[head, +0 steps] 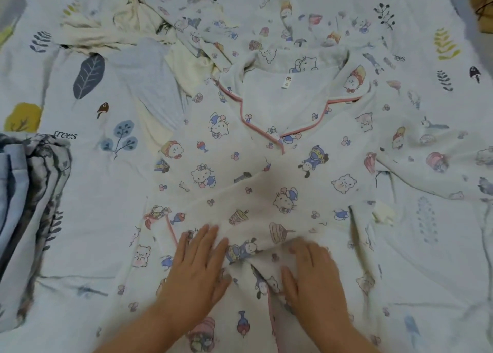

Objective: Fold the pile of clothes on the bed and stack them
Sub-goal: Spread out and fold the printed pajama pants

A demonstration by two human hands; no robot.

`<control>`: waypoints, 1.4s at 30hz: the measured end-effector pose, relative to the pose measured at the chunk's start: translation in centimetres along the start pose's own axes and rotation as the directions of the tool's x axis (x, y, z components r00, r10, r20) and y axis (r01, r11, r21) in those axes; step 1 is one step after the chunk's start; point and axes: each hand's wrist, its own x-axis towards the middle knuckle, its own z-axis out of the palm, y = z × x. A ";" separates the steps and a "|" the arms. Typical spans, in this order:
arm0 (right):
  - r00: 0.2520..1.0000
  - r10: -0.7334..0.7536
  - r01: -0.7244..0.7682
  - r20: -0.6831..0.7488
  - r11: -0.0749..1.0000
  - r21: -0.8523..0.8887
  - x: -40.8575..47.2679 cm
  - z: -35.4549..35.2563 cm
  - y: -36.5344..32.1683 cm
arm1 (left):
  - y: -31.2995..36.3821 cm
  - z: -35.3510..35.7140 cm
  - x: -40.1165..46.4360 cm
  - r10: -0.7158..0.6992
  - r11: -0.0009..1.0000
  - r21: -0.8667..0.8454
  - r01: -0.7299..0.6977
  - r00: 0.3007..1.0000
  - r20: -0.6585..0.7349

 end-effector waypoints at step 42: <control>0.947 -0.066 0.115 0.315 0.984 -0.139 -2.1 3.5 -0.9 | -5.7 -1.1 -3.3 -0.106 0.994 0.015 0.110 0.902 0.418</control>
